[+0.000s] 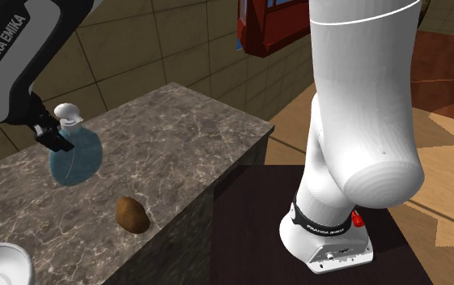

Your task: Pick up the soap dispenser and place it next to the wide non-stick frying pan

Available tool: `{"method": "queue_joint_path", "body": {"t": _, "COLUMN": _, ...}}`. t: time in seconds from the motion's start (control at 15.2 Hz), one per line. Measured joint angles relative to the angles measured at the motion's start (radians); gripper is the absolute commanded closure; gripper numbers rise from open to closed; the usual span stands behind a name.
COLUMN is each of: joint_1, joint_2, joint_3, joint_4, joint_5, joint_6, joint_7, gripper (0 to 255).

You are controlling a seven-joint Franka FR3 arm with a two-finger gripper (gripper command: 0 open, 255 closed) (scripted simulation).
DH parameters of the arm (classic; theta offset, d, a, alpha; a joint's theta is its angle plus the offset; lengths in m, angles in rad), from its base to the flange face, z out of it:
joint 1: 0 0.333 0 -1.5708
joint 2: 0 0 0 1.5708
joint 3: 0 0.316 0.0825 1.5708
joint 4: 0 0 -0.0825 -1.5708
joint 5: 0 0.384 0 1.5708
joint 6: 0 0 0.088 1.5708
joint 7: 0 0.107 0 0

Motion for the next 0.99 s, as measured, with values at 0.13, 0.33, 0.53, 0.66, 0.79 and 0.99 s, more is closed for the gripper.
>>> {"method": "queue_joint_path", "body": {"t": 0.13, "joint_1": 0.0, "joint_2": 0.0, "joint_3": 0.0, "joint_4": 0.0, "joint_5": 0.0, "joint_6": 0.0, "joint_7": 0.0, "gripper": 0}}
{"method": "queue_joint_path", "body": {"t": 0.33, "joint_1": 0.001, "joint_2": -0.006, "joint_3": 0.001, "joint_4": 0.007, "joint_5": 0.003, "joint_6": -0.013, "joint_7": -0.005, "gripper": 0}}
{"method": "queue_joint_path", "body": {"t": 0.53, "joint_1": 0.016, "joint_2": -0.038, "joint_3": 0.013, "joint_4": 0.042, "joint_5": 0.018, "joint_6": -0.082, "joint_7": -0.014, "gripper": 0}}
{"method": "queue_joint_path", "body": {"t": 0.66, "joint_1": 0.021, "joint_2": -0.042, "joint_3": 0.017, "joint_4": 0.056, "joint_5": 0.022, "joint_6": -0.101, "joint_7": -0.015, "gripper": 0}}
{"method": "queue_joint_path", "body": {"t": 0.79, "joint_1": 0.022, "joint_2": -0.044, "joint_3": 0.018, "joint_4": 0.057, "joint_5": 0.022, "joint_6": -0.106, "joint_7": -0.014, "gripper": 0}}
{"method": "queue_joint_path", "body": {"t": 0.99, "joint_1": 0.023, "joint_2": -0.045, "joint_3": 0.018, "joint_4": 0.056, "joint_5": 0.023, "joint_6": -0.107, "joint_7": -0.014, "gripper": 0}}
